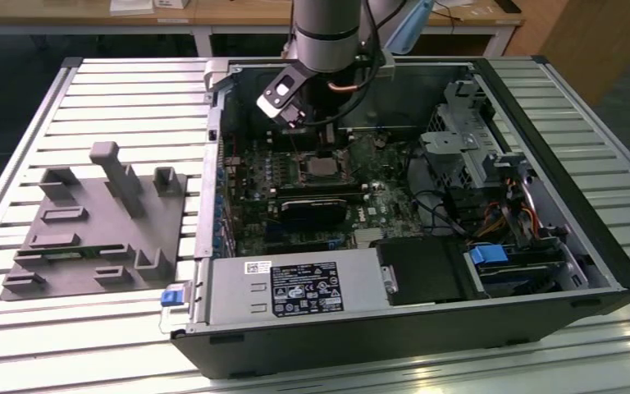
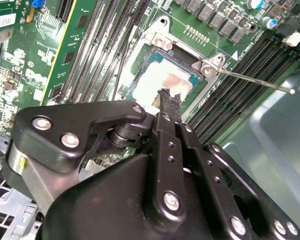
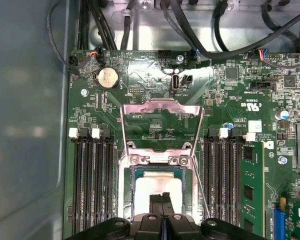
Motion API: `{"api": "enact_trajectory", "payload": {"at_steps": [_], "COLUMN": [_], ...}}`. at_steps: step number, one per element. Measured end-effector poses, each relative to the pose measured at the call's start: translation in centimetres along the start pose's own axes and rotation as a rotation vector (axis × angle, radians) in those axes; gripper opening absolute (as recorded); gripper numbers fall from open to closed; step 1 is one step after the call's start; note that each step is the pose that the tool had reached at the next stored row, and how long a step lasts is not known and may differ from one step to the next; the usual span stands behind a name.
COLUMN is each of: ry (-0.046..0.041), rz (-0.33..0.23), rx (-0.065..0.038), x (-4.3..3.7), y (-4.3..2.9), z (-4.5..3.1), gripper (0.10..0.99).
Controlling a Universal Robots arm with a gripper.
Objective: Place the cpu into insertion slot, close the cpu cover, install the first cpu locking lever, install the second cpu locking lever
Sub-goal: 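Close the cpu cover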
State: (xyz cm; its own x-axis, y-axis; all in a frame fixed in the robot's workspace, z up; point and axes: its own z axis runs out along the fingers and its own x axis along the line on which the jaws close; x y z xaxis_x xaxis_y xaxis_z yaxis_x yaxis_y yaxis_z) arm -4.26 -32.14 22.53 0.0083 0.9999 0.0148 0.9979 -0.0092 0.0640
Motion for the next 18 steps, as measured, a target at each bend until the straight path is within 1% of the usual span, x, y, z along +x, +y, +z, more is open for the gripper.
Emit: {"api": "enact_trajectory", "payload": {"at_steps": [5,13,15,18], "ry": [0.0000,-0.0001,0.0003,0.0000], "rz": [0.000,0.000,0.000,0.000], "rx": [0.000,0.001,0.000,0.001], "x": [0.01,0.04,0.00,-0.60], "y": [0.05,0.19,0.20,0.20], "z": [-0.75,-2.95,-3.00,-3.02], "gripper": [0.106,0.106,0.106,0.106]}}
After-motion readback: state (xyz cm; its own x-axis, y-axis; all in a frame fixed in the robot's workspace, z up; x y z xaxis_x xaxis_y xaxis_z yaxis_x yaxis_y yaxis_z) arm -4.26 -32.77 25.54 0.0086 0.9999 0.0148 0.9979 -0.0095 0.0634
